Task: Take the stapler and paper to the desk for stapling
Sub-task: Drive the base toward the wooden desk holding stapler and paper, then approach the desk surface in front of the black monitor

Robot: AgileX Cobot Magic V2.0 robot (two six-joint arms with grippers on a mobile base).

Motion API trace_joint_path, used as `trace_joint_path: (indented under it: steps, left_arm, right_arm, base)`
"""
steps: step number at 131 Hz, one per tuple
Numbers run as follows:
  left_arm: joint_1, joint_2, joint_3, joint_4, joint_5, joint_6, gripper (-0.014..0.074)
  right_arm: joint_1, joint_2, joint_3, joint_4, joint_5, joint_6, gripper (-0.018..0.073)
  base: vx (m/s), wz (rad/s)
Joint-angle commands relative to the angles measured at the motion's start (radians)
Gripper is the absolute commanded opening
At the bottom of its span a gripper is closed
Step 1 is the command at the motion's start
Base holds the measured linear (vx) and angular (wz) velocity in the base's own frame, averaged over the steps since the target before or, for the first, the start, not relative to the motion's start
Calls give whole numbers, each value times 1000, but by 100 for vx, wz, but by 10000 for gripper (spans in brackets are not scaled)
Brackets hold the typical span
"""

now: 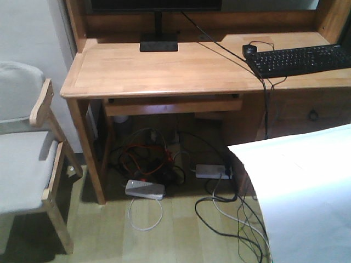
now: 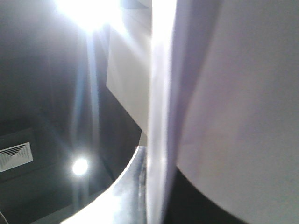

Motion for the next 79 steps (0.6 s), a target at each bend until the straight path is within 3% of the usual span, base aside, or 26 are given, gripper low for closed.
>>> trace_joint_path:
  steps: [1, 79]
  left_arm:
    - [-3, 14, -26, -17, -116, -2, -6]
    - [-3, 14, -26, -17, -116, -2, -6]
  right_arm:
    - [-6, 9, -32, -1, -45, -10, -6]
    - [-6, 9, -32, -1, -45, -10, -6]
  base:
    - [43, -4]
    - [41, 4]
